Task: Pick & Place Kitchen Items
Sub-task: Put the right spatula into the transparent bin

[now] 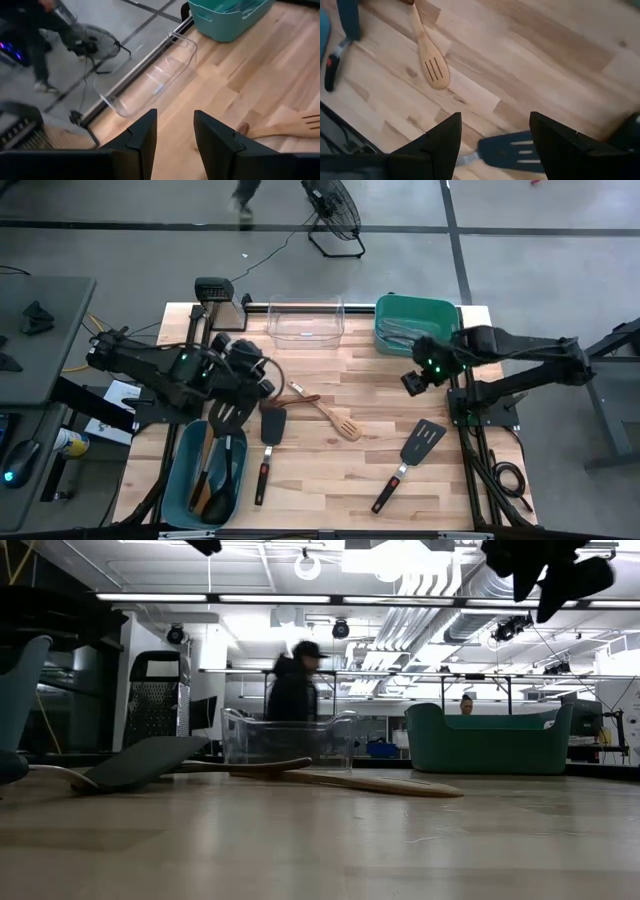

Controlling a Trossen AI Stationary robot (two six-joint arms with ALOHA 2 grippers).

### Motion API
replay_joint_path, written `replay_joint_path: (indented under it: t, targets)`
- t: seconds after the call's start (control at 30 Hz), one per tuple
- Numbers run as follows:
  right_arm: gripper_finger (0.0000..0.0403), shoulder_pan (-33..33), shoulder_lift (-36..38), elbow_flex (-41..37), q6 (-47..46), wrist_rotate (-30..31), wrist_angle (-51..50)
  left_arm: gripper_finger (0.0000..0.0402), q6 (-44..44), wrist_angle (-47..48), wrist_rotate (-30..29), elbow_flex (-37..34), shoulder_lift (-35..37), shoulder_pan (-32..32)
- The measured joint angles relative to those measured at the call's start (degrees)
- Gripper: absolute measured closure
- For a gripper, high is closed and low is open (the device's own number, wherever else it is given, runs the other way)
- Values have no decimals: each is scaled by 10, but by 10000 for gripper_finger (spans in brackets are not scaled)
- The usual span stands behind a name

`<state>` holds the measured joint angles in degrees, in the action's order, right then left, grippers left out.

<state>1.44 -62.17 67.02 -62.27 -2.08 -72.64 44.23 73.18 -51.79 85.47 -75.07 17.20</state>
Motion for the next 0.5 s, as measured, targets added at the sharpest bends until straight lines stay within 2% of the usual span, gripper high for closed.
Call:
replay_joint_path:
  t: [0.1, 0.3, 0.5]
  targets:
    - [176, -57, 0, 0, -94, 38, 0, 275, -75, -30, 13, 0, 0, -27]
    - [176, -164, -5, 0, -254, 106, 0, 275, -207, -96, 84, 0, 0, -71]
    - [176, -249, -36, 0, -348, 126, 0, 275, -269, -144, 138, 0, 0, -105]
